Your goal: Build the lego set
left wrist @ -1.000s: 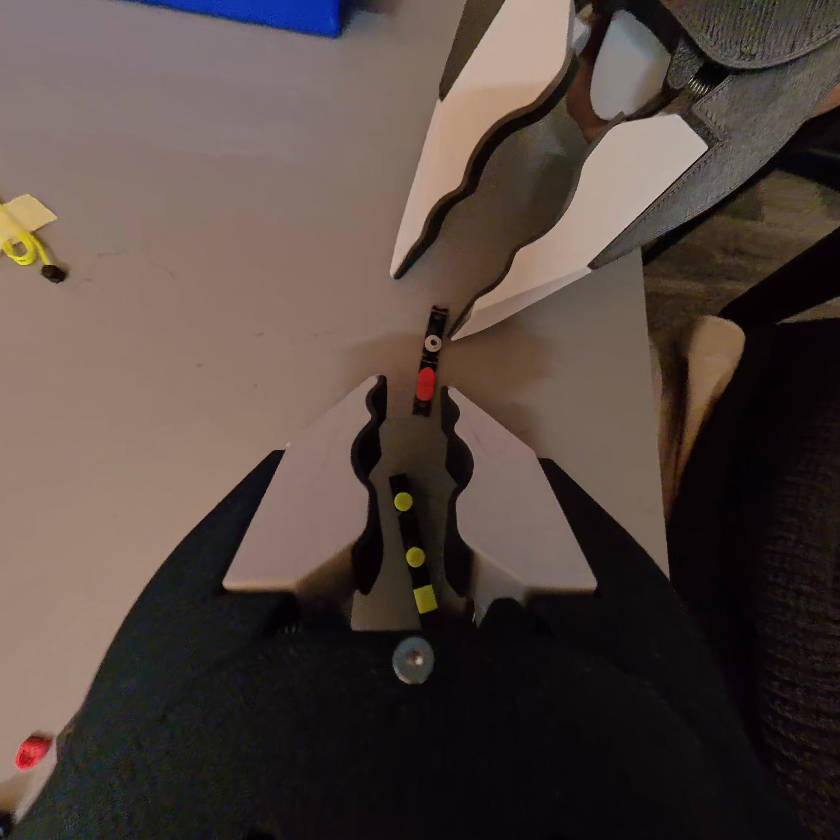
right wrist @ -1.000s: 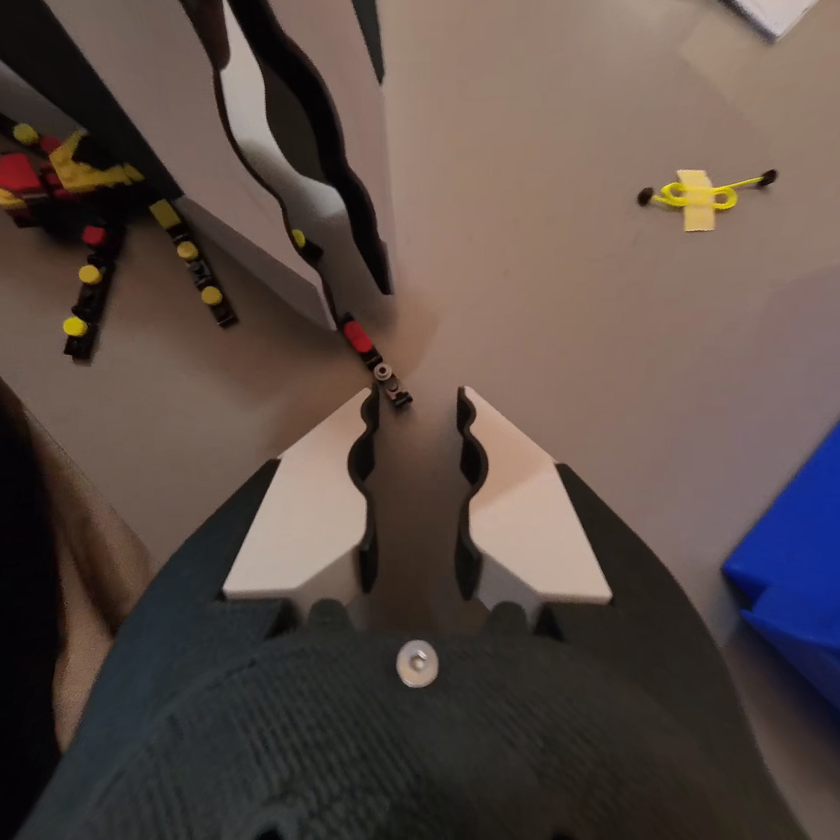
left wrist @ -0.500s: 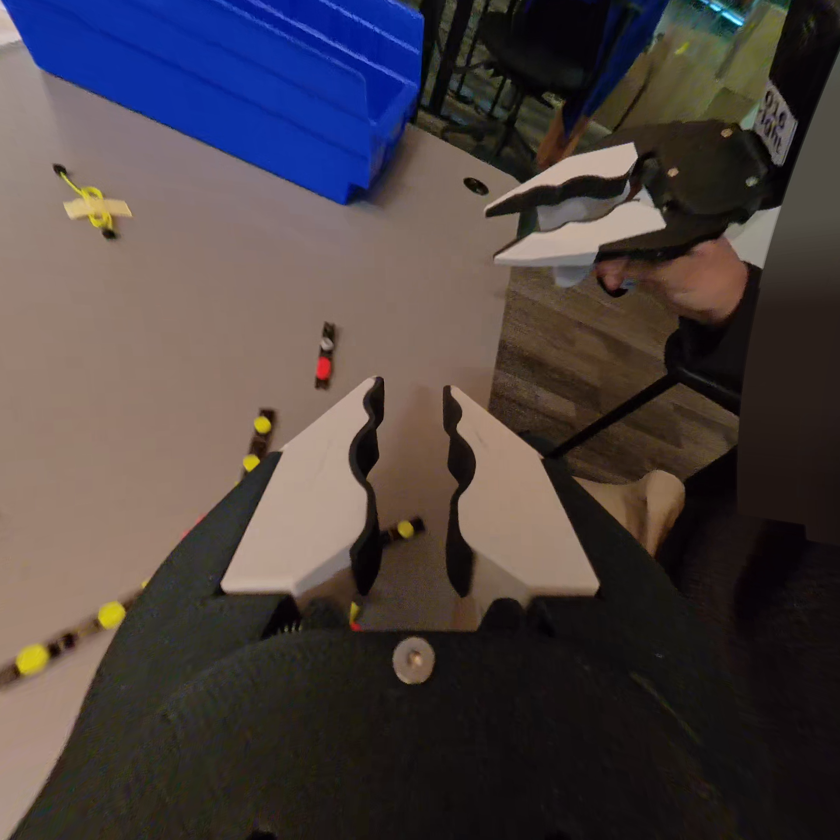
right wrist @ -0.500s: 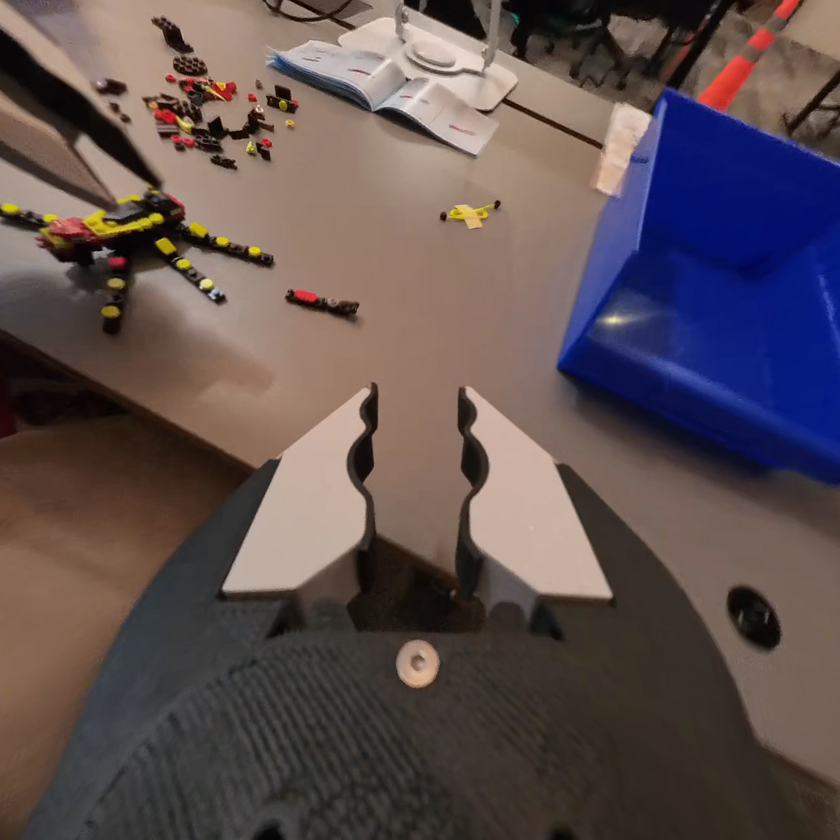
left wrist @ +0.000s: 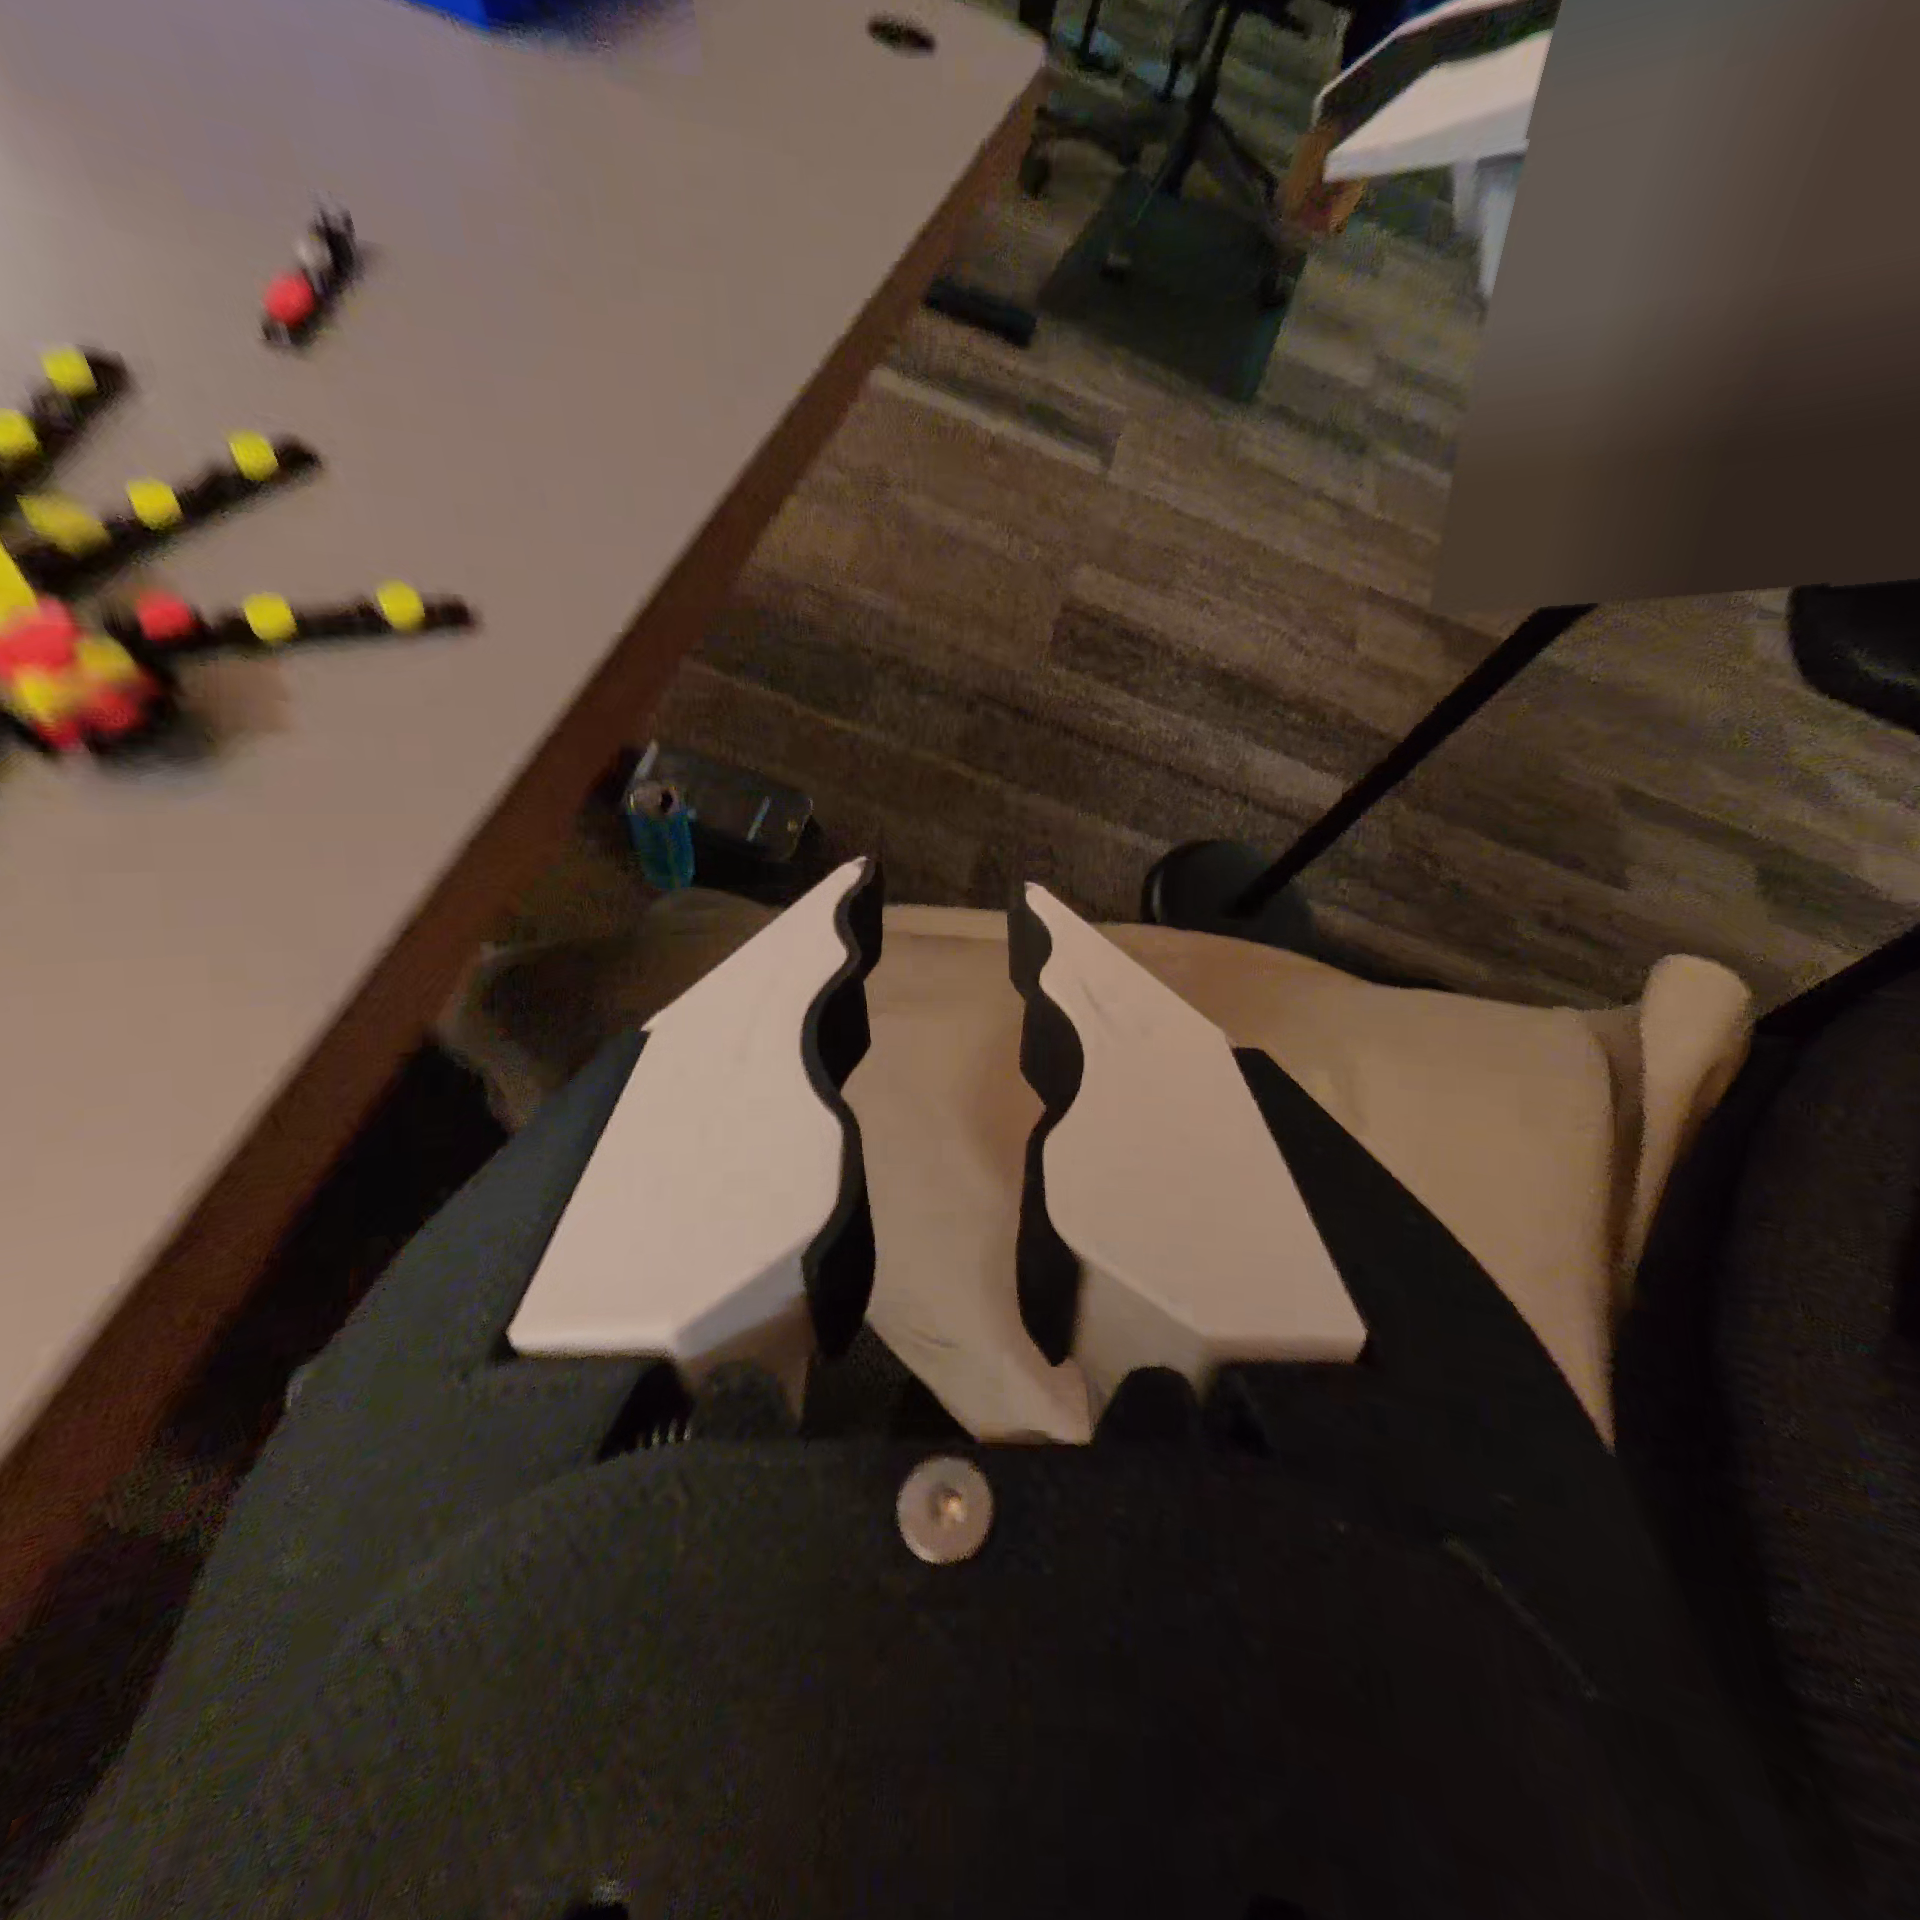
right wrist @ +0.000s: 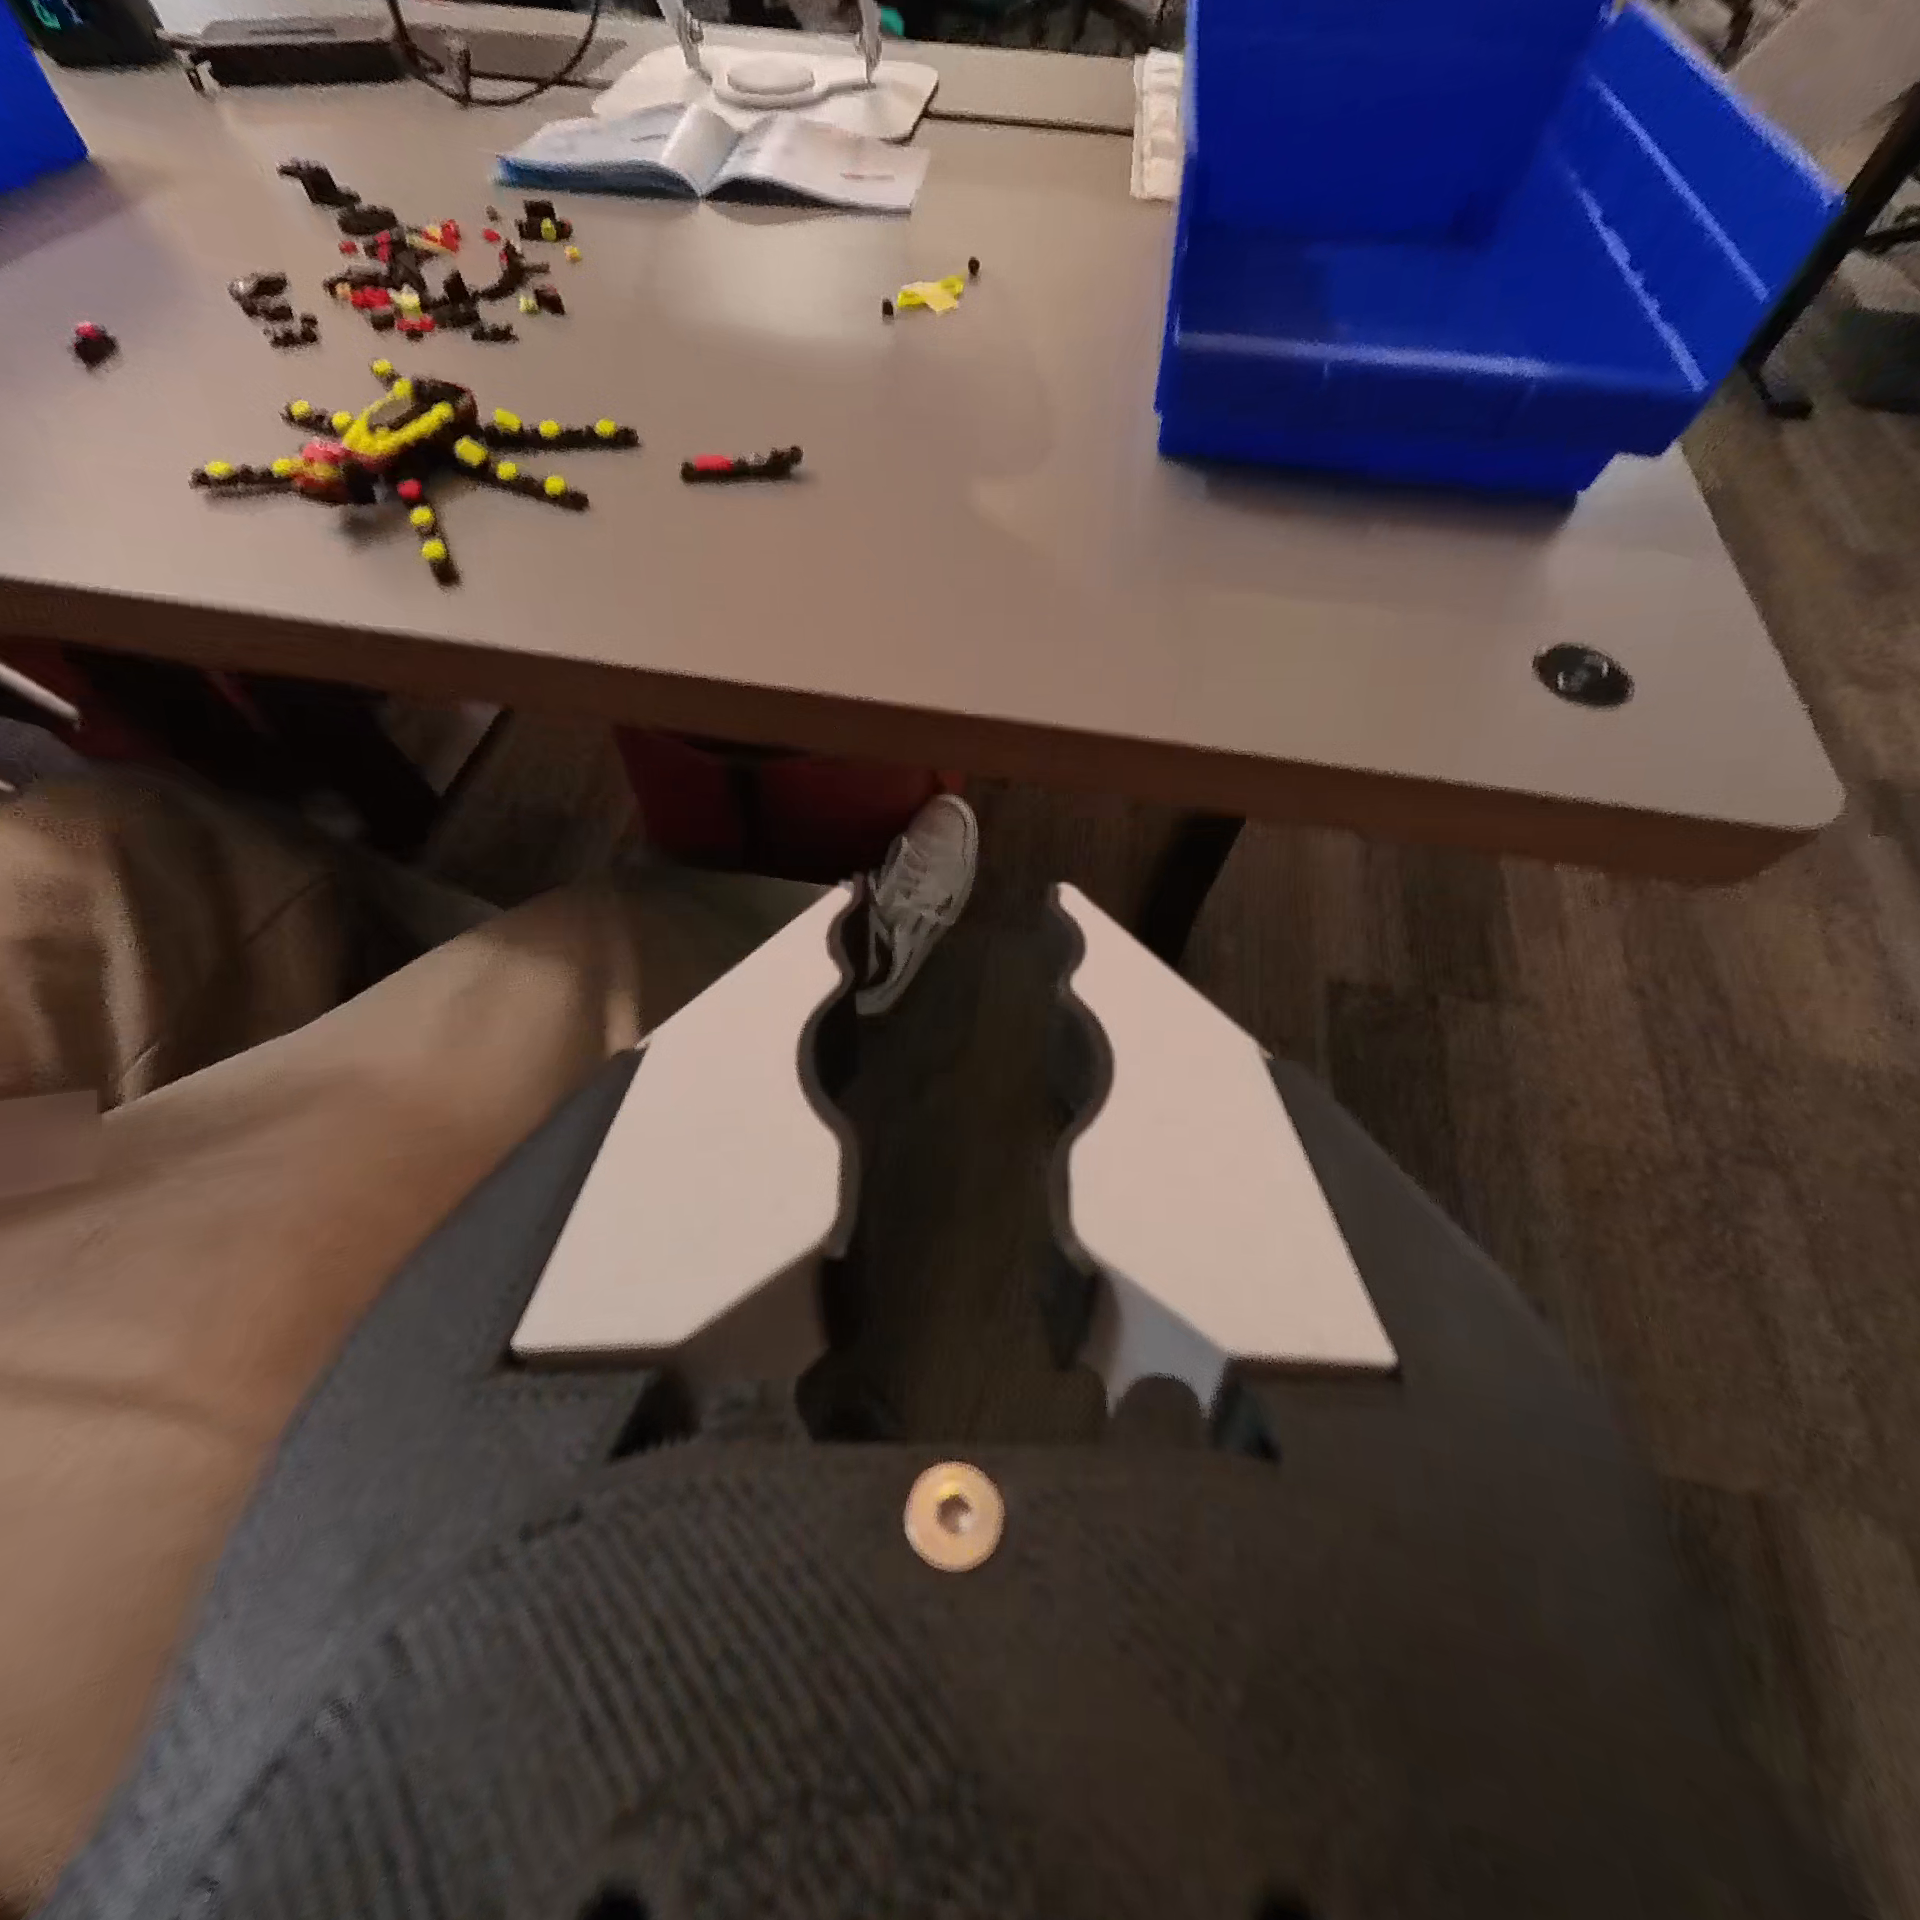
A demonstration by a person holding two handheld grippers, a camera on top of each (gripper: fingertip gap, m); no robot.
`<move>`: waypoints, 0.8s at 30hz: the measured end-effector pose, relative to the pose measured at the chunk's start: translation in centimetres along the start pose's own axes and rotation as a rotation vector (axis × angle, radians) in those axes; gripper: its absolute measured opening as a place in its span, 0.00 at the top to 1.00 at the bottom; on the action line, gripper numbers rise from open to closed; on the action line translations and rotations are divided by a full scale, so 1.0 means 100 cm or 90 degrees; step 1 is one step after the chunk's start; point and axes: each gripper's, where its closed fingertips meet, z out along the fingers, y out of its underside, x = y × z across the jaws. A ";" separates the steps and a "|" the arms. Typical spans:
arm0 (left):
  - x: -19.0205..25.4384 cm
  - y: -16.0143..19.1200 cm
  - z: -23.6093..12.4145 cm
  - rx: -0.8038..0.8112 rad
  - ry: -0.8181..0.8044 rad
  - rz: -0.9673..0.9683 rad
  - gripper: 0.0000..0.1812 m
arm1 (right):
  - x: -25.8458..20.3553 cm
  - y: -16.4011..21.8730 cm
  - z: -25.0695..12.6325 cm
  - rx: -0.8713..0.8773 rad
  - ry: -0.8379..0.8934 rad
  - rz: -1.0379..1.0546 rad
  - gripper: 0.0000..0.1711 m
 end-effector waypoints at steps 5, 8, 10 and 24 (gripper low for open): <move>0.027 0.045 -0.014 -0.040 -0.030 -0.004 0.88 | -0.012 0.029 -0.032 -0.038 0.035 -0.023 0.75; 0.042 0.058 -0.012 -0.049 -0.035 -0.005 0.88 | -0.013 0.043 -0.051 -0.040 0.044 -0.006 0.74; 0.052 0.065 -0.010 -0.052 -0.027 -0.016 0.88 | -0.009 0.054 -0.063 -0.039 0.045 0.022 0.76; 0.057 0.093 0.045 -0.073 0.001 -0.143 0.90 | 0.001 0.665 -0.011 -0.592 0.011 0.352 0.93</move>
